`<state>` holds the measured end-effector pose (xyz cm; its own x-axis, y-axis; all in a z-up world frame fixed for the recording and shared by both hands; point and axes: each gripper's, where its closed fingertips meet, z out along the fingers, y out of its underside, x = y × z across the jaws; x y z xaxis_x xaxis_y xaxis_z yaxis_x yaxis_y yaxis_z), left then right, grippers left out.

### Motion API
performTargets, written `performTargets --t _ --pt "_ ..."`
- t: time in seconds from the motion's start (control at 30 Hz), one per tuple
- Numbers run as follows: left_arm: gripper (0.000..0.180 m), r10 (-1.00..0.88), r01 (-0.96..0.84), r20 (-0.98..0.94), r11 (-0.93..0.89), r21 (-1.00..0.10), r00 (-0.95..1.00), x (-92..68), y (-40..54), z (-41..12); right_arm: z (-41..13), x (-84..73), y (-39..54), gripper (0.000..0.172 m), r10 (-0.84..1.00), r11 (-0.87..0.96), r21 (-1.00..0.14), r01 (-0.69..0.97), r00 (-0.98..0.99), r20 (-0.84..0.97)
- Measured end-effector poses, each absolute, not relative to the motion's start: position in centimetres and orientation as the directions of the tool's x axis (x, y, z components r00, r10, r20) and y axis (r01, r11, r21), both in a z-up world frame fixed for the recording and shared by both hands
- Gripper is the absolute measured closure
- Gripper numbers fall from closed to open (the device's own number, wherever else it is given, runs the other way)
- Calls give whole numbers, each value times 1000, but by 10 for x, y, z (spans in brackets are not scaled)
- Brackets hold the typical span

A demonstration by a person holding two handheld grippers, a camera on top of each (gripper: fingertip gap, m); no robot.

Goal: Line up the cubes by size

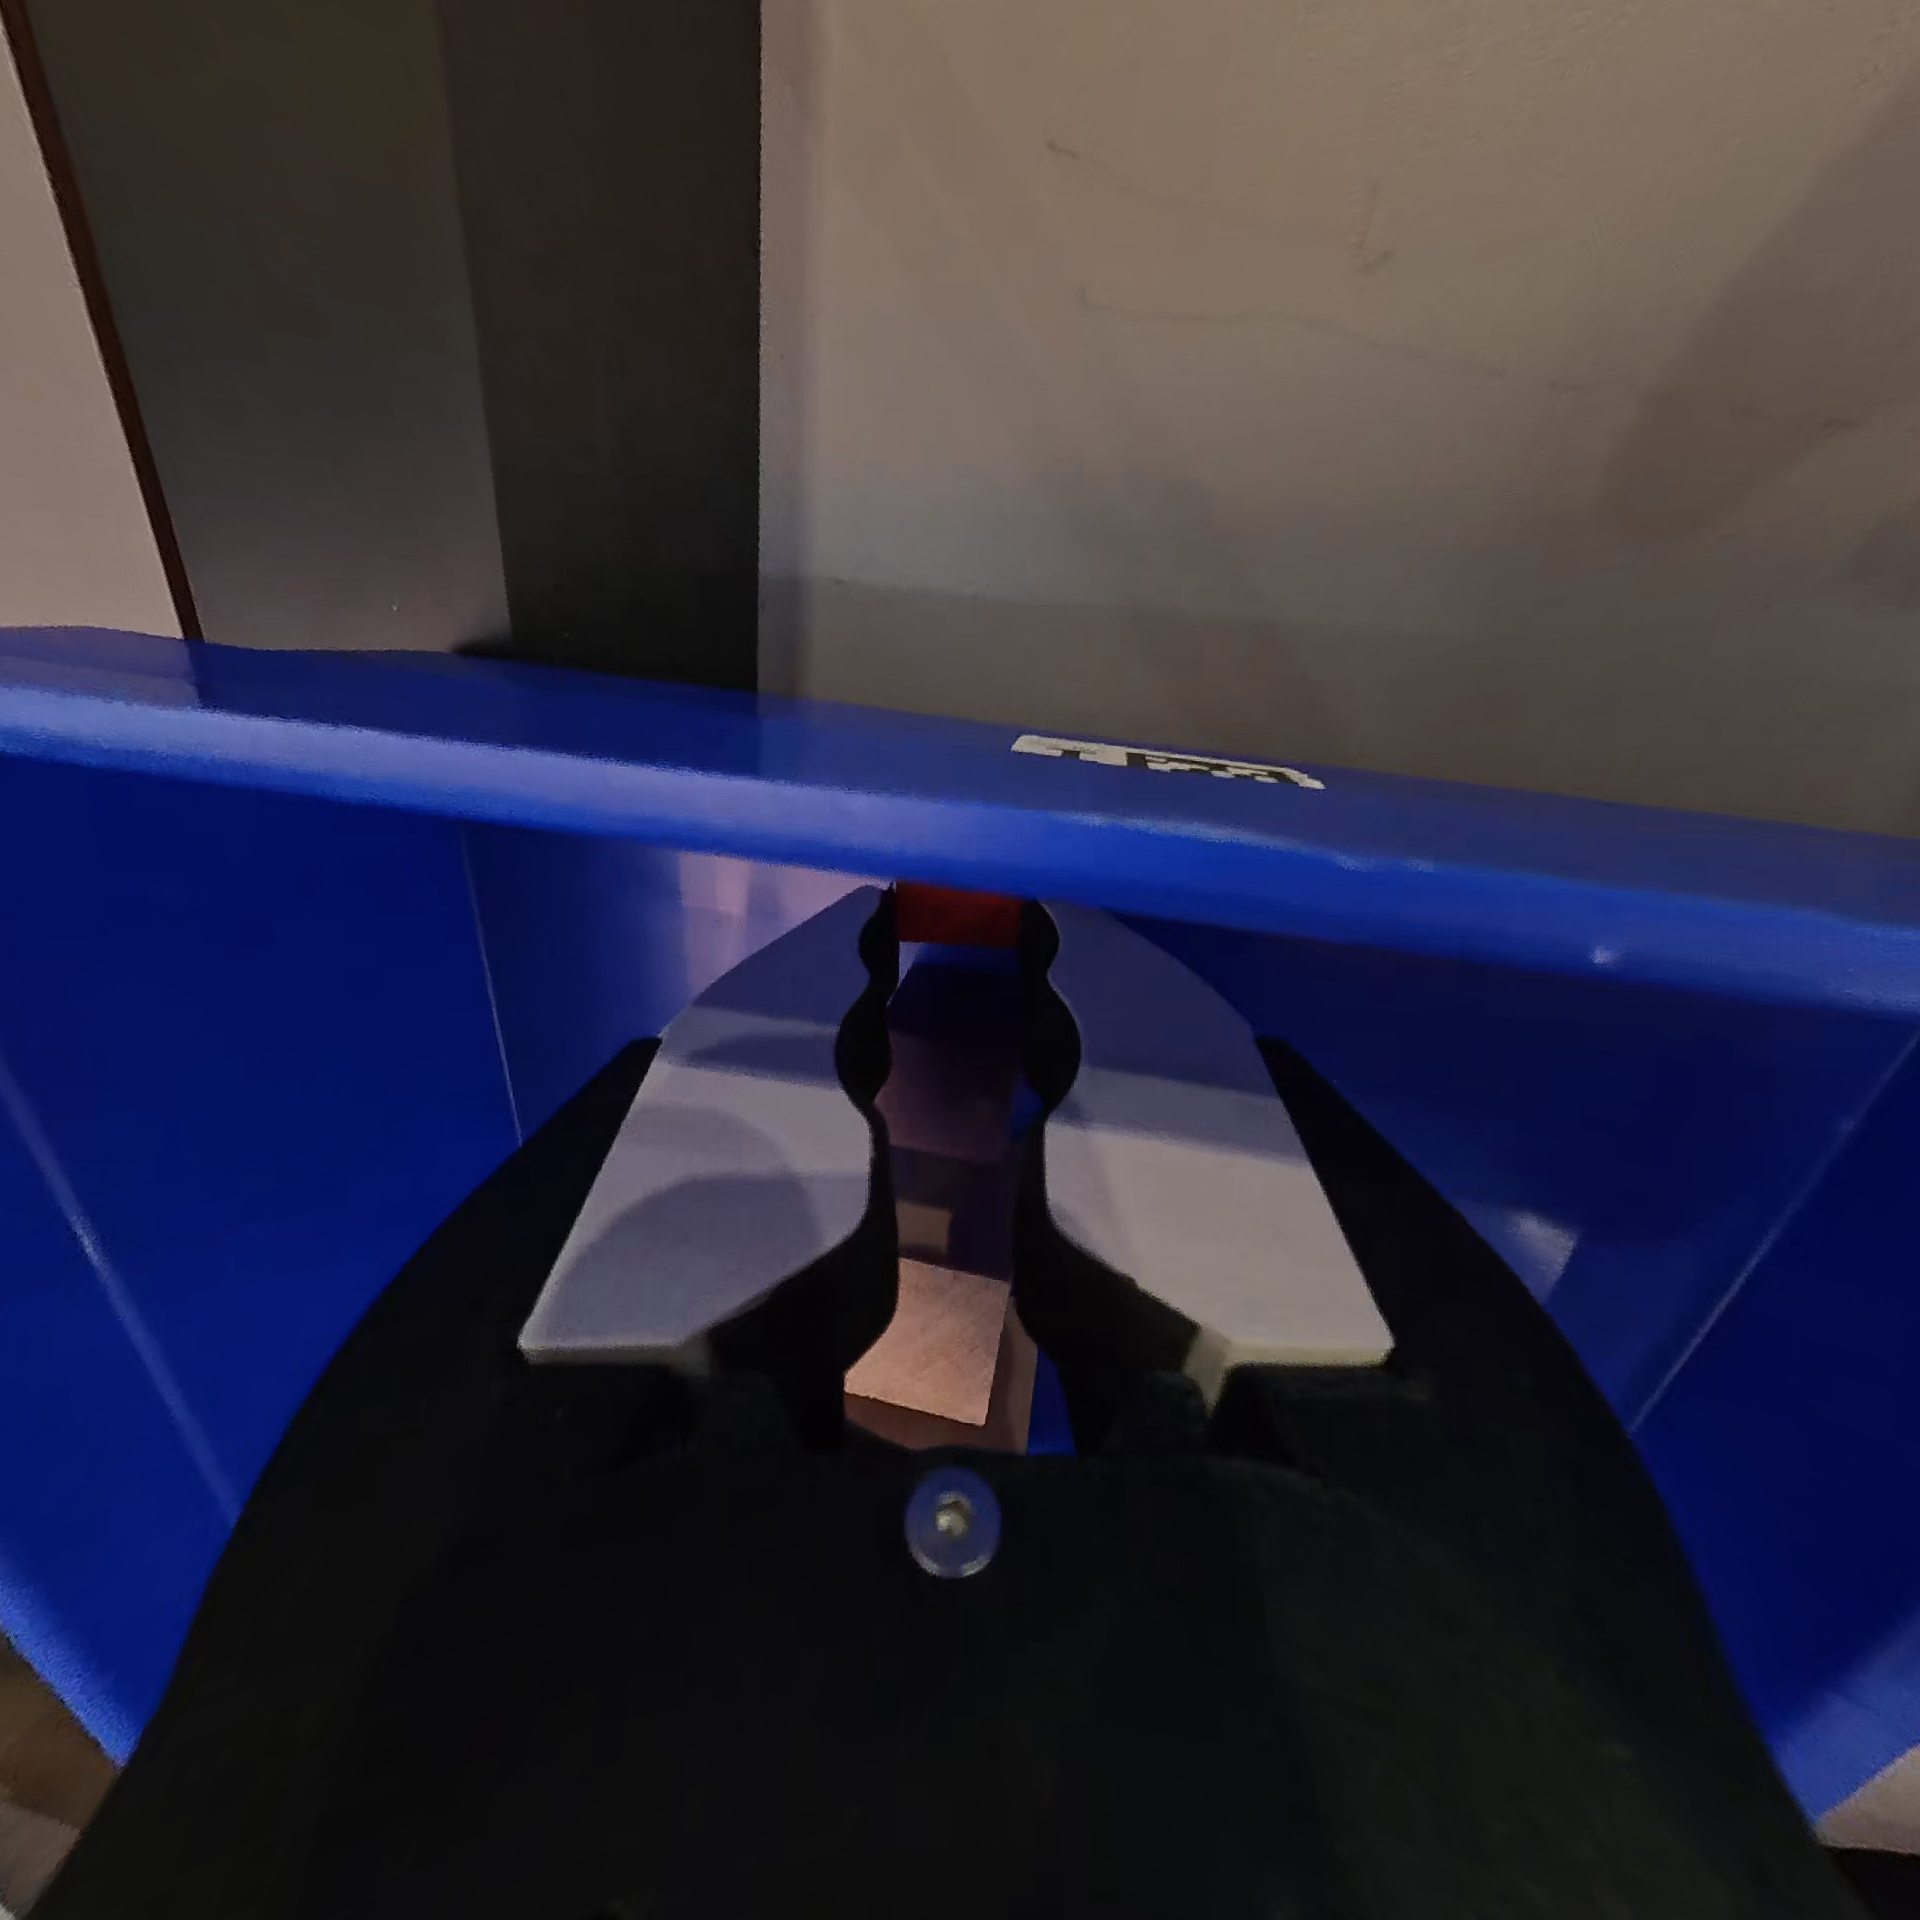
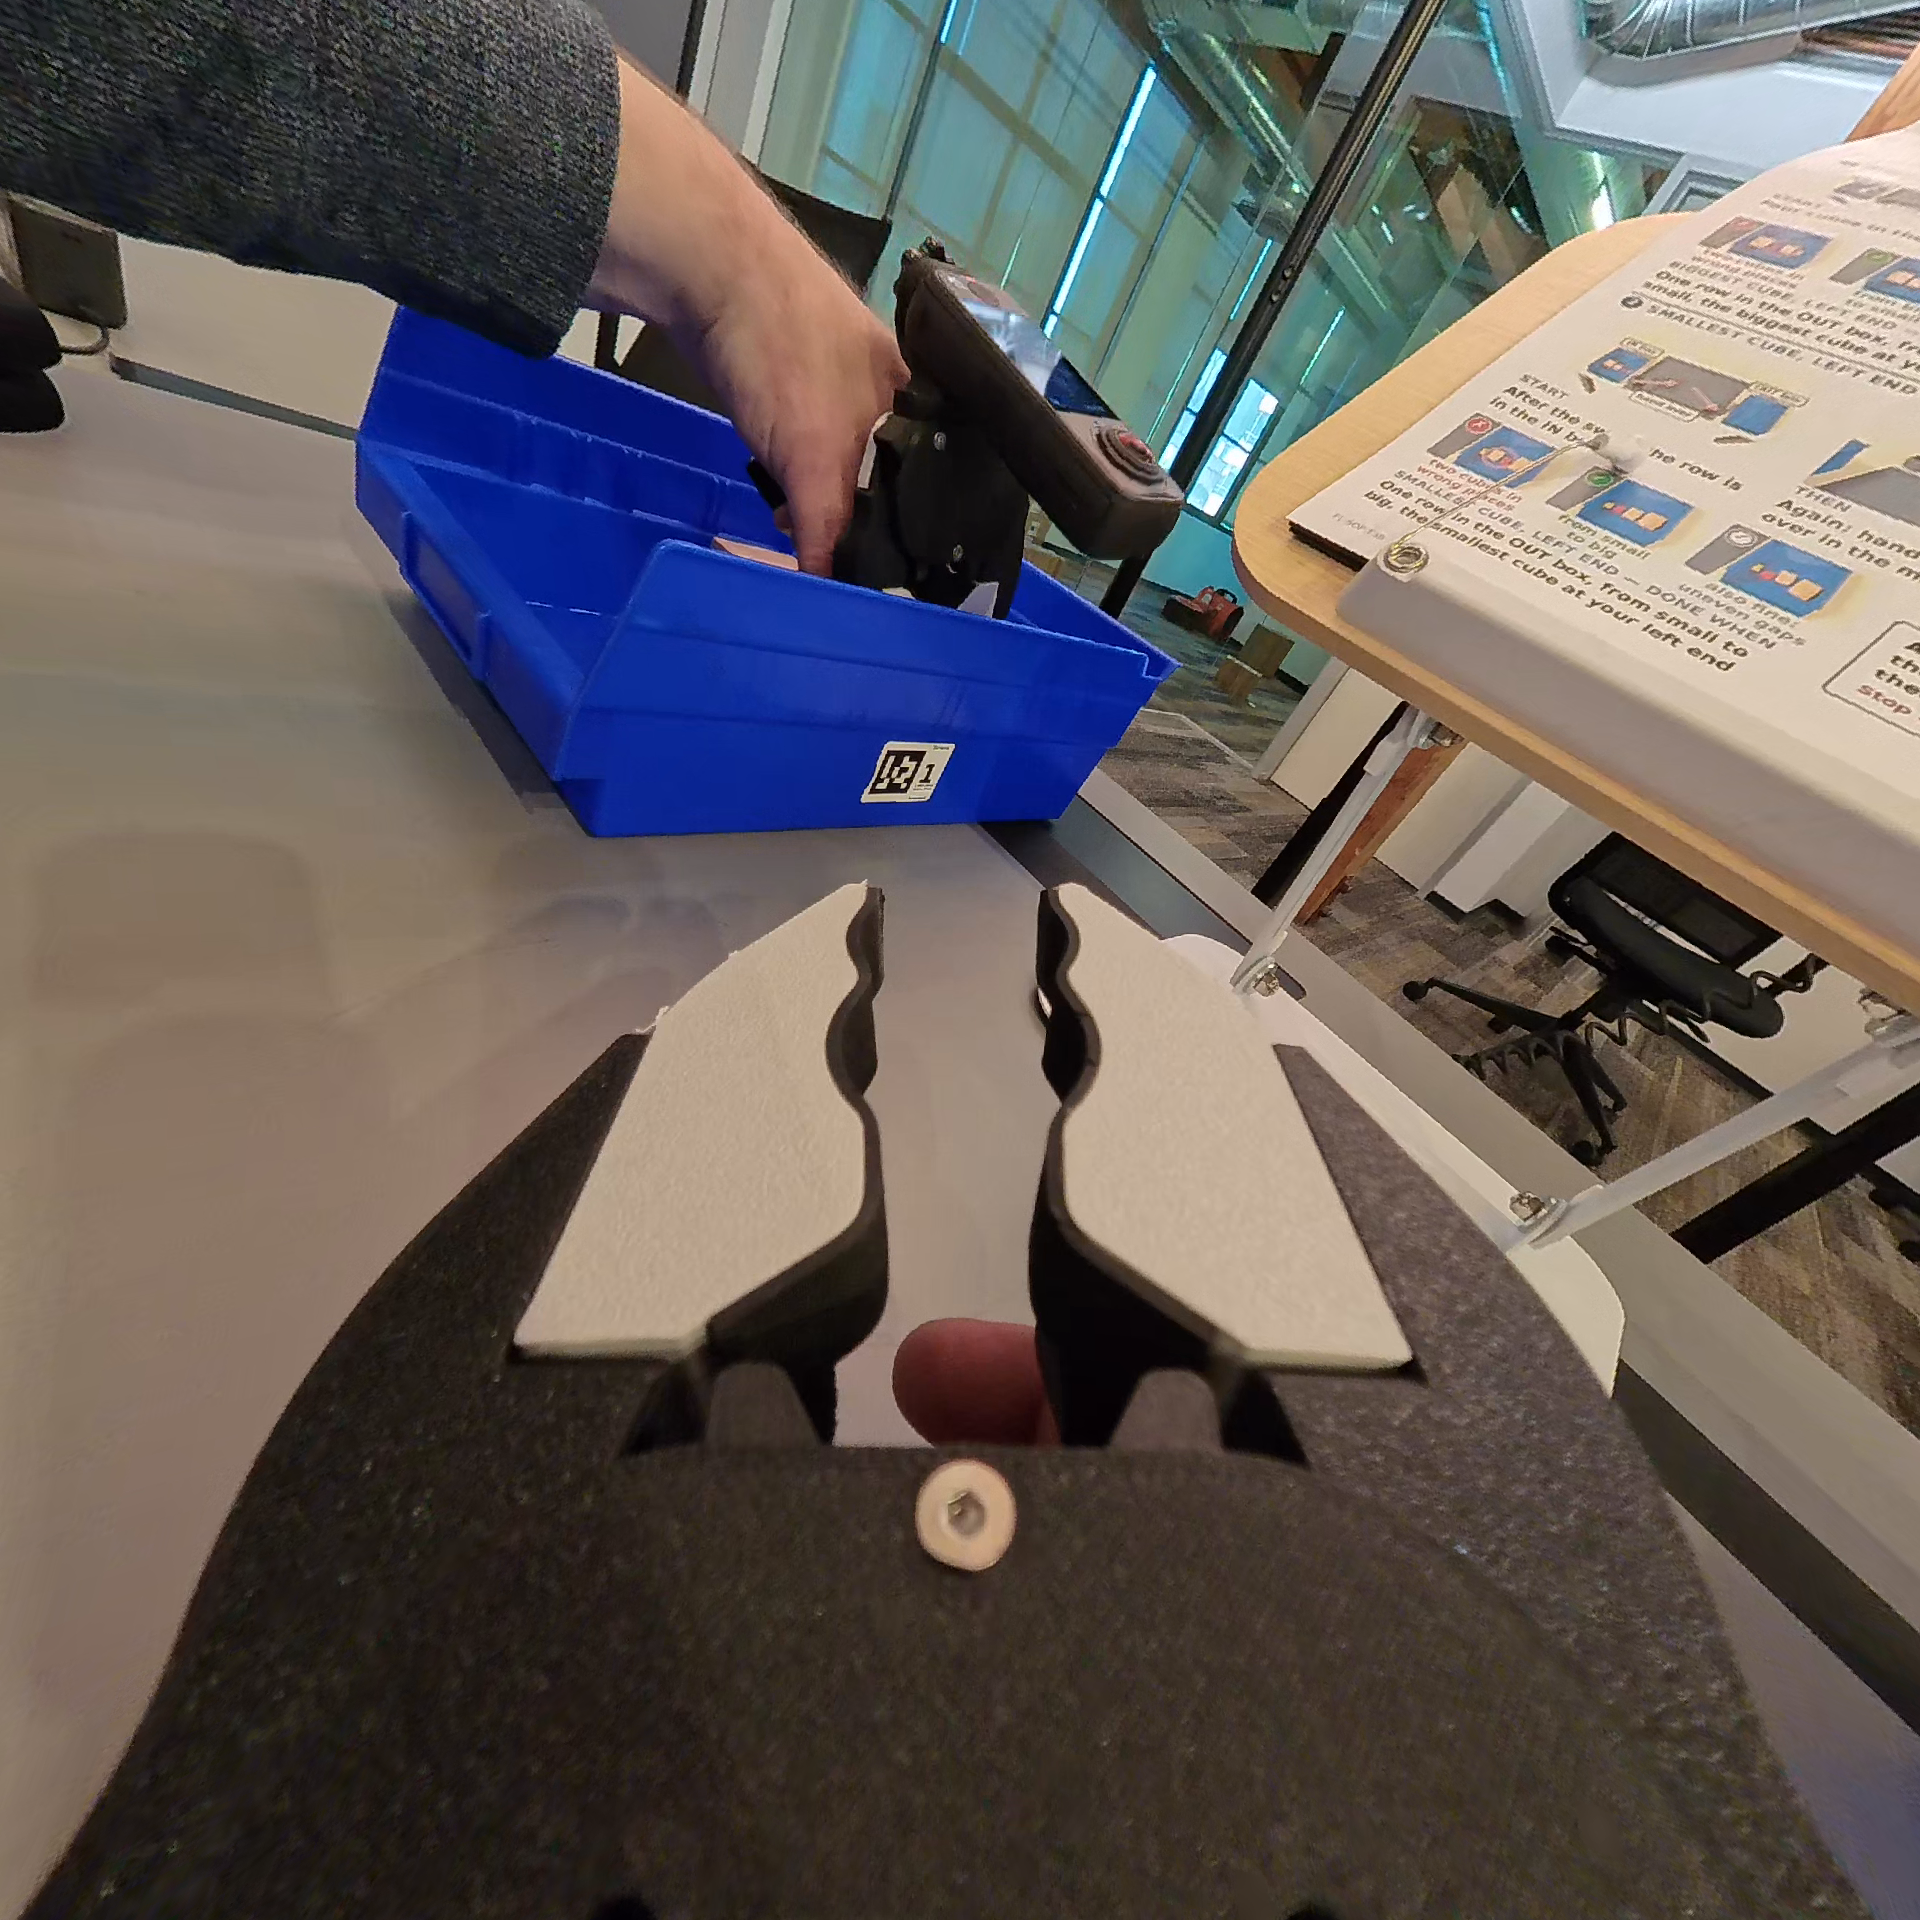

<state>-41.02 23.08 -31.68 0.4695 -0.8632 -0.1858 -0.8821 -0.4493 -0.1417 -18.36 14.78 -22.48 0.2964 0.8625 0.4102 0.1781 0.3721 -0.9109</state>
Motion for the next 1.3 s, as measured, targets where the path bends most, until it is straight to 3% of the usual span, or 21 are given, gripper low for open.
performTargets --t 1.3 --pt "158 -876 -894 -178 -432 -118 447 -410 231 -319 -226 -184 147 143 861 375 -909 181 295 414"
